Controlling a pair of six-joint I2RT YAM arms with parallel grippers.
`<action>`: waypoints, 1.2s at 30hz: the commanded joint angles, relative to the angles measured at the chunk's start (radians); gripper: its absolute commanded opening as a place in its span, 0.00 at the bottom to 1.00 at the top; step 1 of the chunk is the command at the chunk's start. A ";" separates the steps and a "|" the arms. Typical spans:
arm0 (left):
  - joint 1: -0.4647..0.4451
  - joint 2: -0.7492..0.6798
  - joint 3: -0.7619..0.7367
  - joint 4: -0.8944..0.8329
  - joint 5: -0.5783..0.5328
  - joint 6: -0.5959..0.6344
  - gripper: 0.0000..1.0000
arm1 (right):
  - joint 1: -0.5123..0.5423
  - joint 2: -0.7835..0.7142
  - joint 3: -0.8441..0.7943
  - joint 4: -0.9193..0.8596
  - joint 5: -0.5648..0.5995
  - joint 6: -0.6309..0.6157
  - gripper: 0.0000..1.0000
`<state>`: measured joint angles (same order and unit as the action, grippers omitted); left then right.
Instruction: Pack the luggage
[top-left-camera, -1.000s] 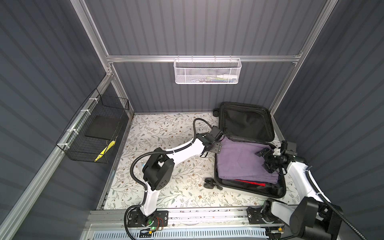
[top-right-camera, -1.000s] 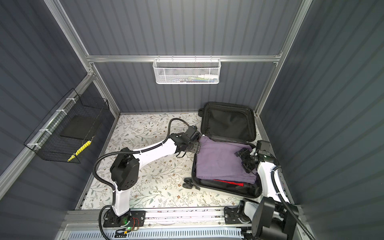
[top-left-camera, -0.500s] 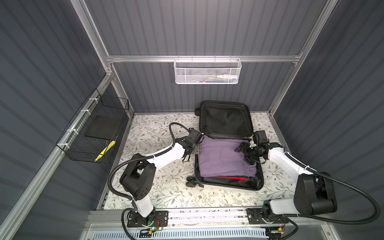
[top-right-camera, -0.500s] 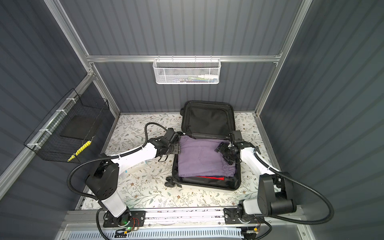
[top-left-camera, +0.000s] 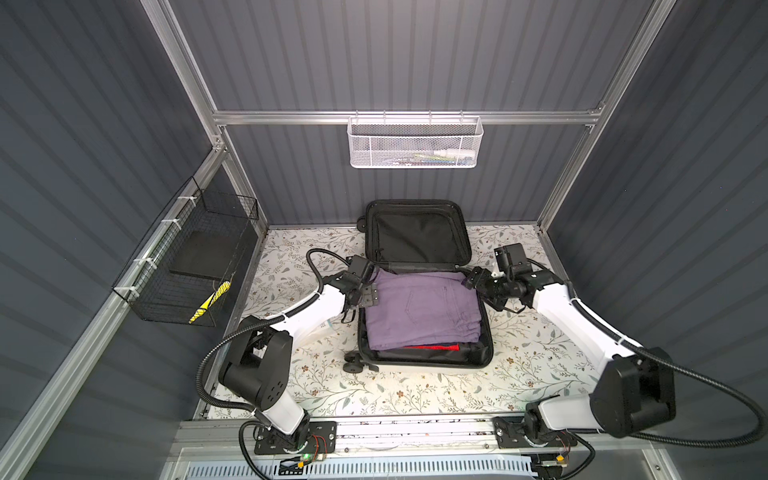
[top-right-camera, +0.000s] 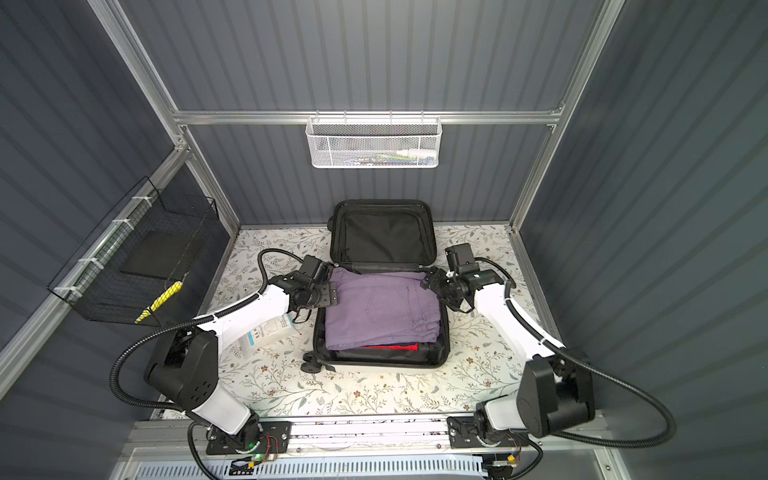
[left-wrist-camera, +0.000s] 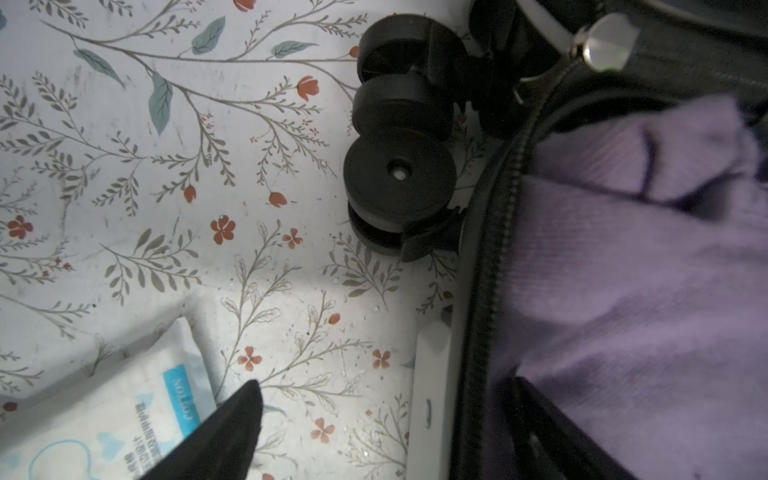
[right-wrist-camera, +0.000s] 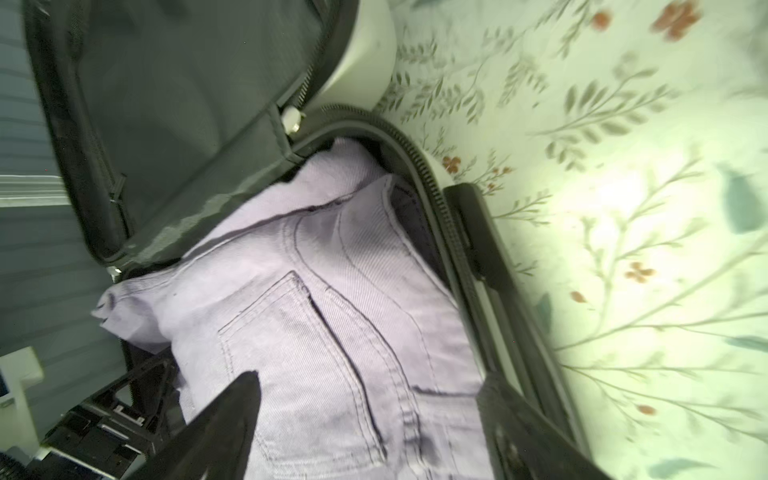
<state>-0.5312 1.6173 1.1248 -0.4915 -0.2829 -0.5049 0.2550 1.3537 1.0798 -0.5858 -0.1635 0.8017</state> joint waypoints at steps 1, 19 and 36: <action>-0.005 -0.049 0.075 -0.050 0.054 0.027 0.98 | 0.001 -0.057 -0.024 -0.075 0.062 -0.025 0.84; 0.043 0.008 0.337 -0.113 0.134 0.100 1.00 | 0.225 -0.111 -0.128 -0.089 0.200 0.086 0.84; 0.048 0.068 0.377 -0.090 0.190 0.116 1.00 | 0.365 -0.118 -0.229 -0.059 0.308 0.355 0.85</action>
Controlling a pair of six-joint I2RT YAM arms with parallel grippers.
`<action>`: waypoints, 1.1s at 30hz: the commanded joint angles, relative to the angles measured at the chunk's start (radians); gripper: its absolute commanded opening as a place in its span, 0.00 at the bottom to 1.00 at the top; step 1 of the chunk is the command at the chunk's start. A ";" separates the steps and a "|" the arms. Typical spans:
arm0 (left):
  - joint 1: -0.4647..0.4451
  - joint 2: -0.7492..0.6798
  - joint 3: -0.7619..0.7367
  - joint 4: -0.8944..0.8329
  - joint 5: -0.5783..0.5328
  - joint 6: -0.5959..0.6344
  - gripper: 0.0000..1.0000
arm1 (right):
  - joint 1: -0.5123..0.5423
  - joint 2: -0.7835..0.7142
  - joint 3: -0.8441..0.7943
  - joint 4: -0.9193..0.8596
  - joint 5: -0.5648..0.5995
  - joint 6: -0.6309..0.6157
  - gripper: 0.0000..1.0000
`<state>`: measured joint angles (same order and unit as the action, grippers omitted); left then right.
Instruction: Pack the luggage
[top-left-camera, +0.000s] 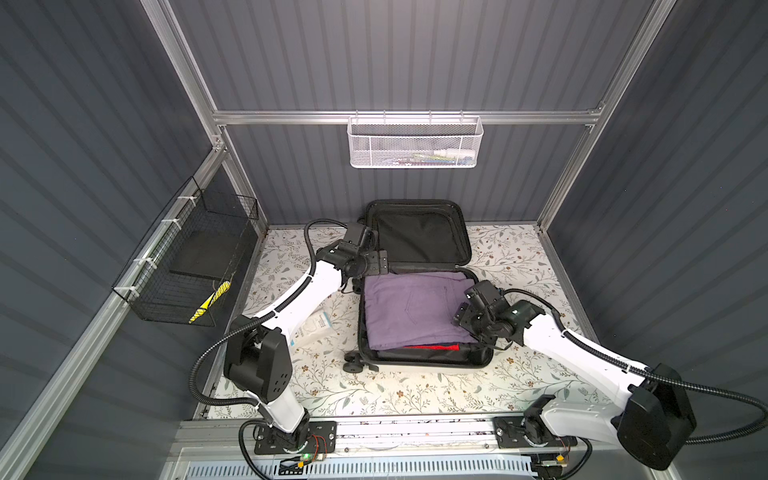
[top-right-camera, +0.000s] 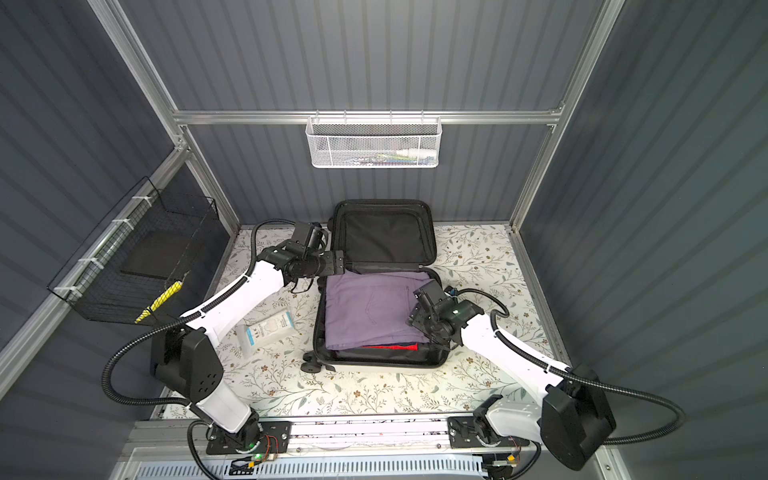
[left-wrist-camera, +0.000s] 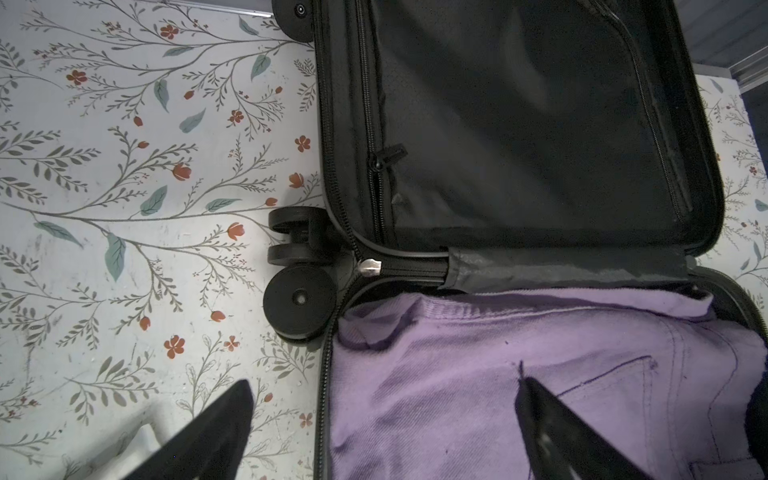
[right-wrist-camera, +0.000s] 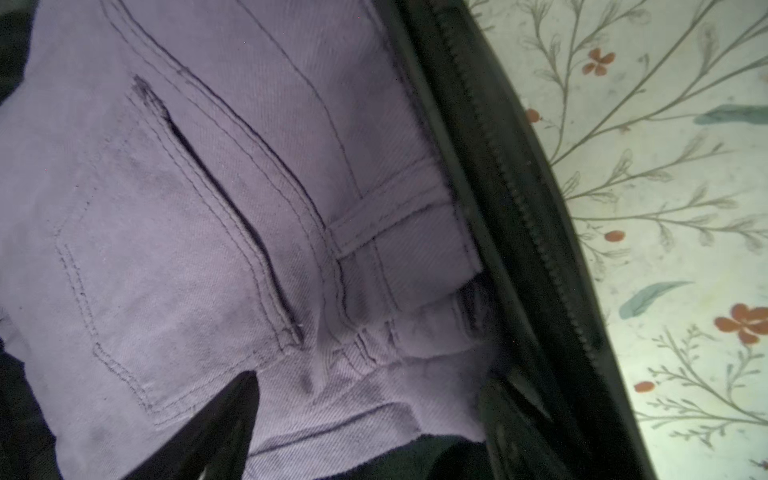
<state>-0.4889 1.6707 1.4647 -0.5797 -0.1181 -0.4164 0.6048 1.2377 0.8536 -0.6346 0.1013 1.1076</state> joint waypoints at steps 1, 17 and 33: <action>0.006 0.017 0.036 0.001 0.027 0.028 1.00 | 0.016 0.006 0.002 -0.012 0.042 0.050 0.85; 0.013 0.014 0.002 0.029 0.073 0.029 1.00 | 0.017 0.097 0.030 0.003 0.058 0.050 0.60; 0.015 0.030 -0.009 0.049 0.101 0.027 1.00 | 0.018 -0.059 0.012 -0.065 0.082 0.050 0.00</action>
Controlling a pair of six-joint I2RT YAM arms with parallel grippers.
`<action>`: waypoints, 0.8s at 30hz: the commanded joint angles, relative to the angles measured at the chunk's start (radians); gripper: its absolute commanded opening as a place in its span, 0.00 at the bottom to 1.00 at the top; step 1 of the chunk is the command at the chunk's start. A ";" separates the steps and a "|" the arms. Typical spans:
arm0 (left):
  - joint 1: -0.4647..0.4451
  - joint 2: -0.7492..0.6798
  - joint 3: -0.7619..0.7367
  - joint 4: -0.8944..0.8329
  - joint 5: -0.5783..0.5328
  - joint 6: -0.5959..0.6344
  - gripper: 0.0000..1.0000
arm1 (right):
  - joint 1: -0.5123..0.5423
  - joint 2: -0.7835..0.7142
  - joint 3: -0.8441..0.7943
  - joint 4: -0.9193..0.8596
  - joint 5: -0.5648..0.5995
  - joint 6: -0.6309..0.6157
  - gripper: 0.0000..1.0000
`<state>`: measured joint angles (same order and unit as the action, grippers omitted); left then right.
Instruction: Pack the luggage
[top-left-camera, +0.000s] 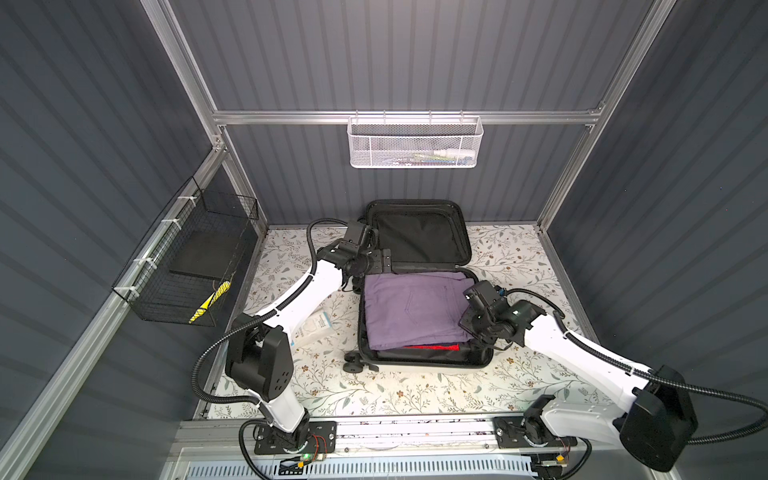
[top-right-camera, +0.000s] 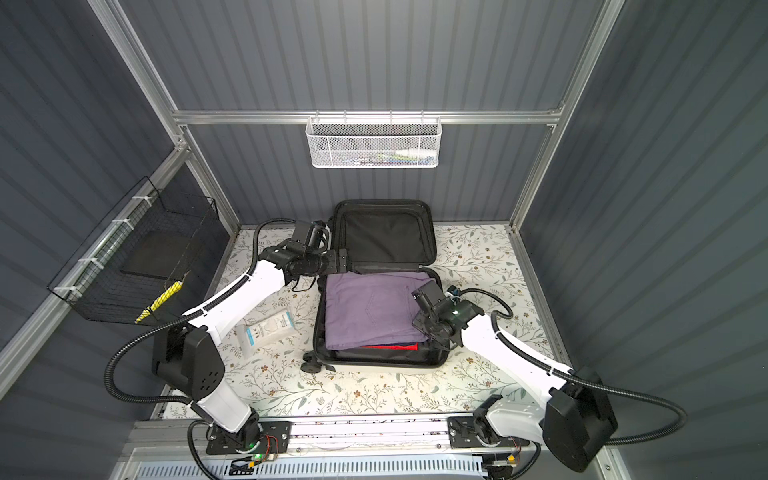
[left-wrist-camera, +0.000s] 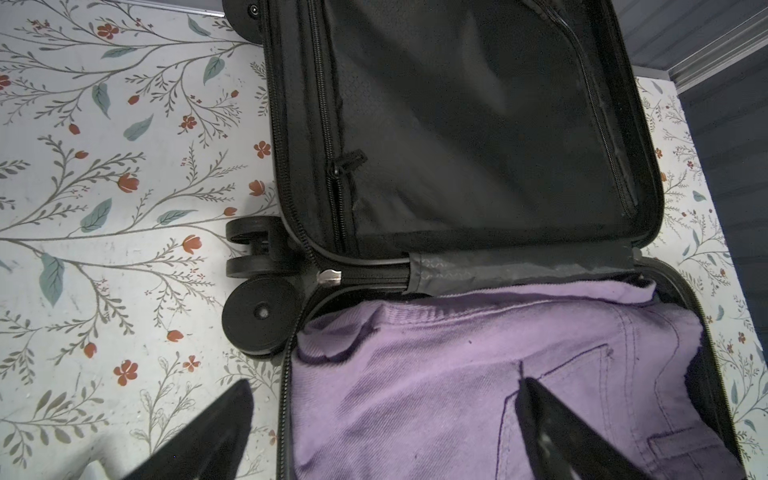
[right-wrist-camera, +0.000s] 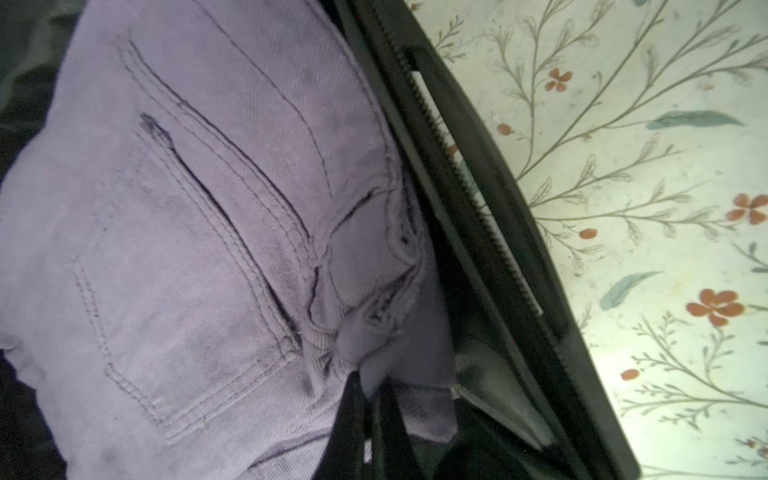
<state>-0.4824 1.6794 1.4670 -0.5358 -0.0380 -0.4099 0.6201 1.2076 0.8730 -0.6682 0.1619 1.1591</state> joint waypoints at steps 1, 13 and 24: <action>0.008 0.024 -0.010 0.005 0.023 0.021 1.00 | 0.004 -0.041 -0.010 -0.036 0.020 -0.001 0.00; 0.008 0.056 0.010 0.007 0.032 0.017 1.00 | 0.020 -0.151 -0.032 -0.081 0.007 0.001 0.00; 0.008 0.074 0.027 0.005 0.039 0.013 1.00 | 0.028 -0.219 -0.057 -0.116 0.019 0.004 0.00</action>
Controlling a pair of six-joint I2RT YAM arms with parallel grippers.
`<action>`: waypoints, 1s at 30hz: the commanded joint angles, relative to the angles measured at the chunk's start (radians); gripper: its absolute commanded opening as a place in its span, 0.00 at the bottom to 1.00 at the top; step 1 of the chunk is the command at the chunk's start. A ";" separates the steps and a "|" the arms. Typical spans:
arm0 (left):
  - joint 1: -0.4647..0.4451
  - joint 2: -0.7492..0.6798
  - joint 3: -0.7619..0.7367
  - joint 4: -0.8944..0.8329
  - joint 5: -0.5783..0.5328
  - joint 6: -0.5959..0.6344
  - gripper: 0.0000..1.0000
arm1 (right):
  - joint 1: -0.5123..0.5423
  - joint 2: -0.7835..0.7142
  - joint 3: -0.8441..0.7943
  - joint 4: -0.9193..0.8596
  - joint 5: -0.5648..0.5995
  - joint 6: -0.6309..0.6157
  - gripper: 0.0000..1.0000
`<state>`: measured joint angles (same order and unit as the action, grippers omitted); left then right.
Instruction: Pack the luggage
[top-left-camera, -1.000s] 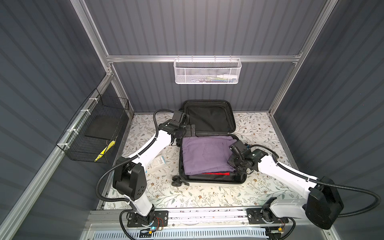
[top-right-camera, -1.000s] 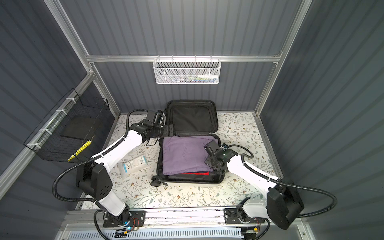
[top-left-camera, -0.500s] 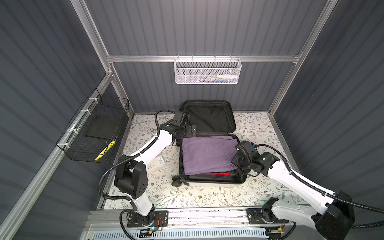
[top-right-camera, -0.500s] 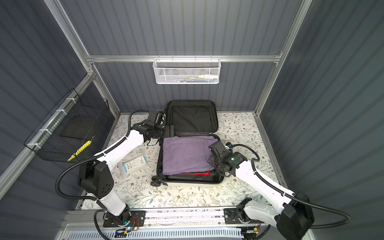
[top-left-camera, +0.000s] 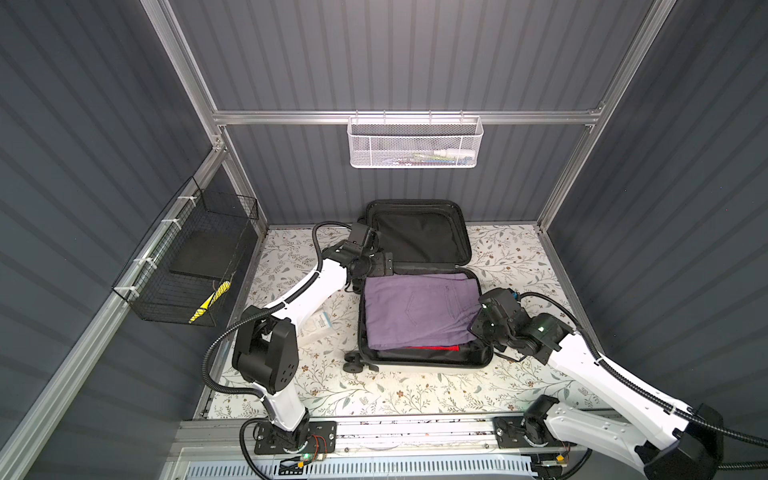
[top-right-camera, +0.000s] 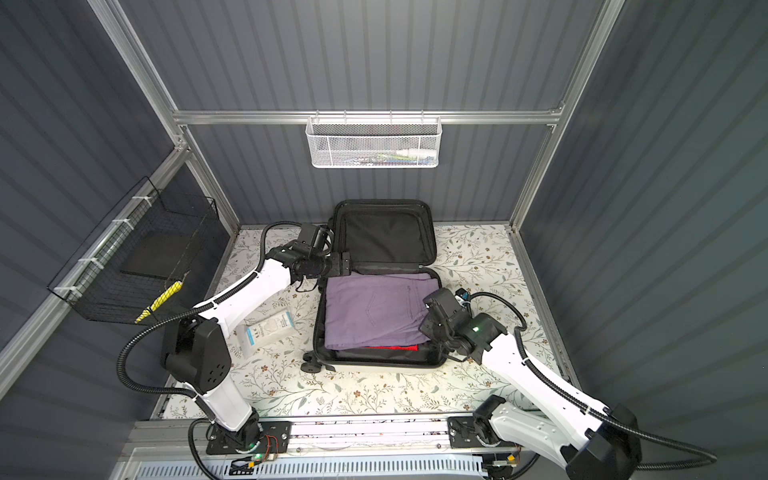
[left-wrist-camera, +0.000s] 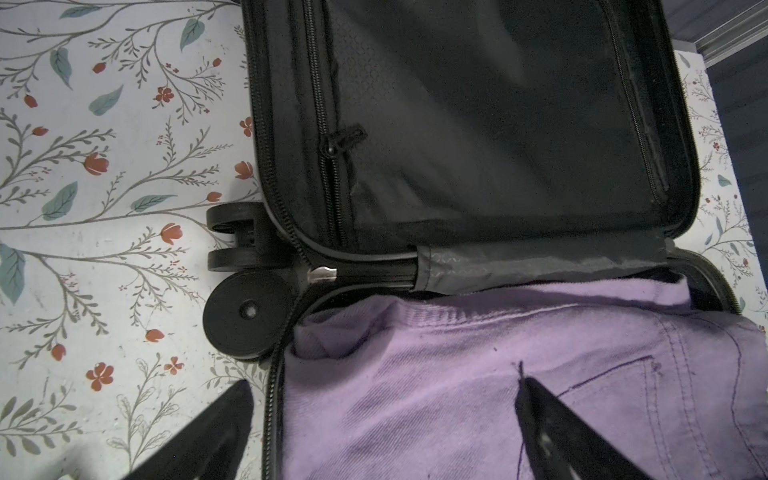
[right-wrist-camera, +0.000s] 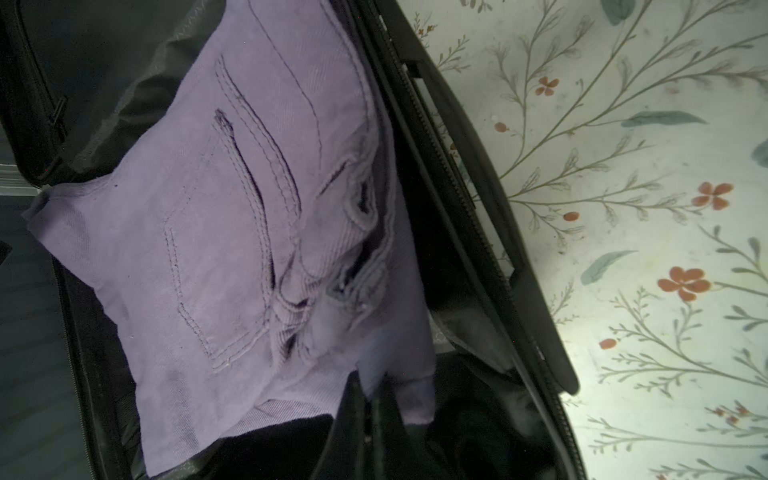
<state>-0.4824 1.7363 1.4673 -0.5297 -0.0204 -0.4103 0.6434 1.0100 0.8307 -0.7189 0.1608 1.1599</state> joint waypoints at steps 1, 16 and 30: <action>0.008 0.018 0.028 -0.001 0.020 0.013 1.00 | 0.004 -0.026 -0.018 -0.069 0.025 0.004 0.00; 0.008 -0.006 0.072 -0.014 0.098 0.003 1.00 | -0.024 -0.012 -0.053 -0.026 -0.027 -0.007 0.43; 0.007 -0.001 0.047 0.041 0.211 -0.041 1.00 | -0.126 0.020 0.112 0.006 -0.114 -0.152 0.53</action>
<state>-0.4824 1.7432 1.5101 -0.5083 0.1585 -0.4351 0.5293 1.0004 0.9157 -0.7223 0.0849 1.0603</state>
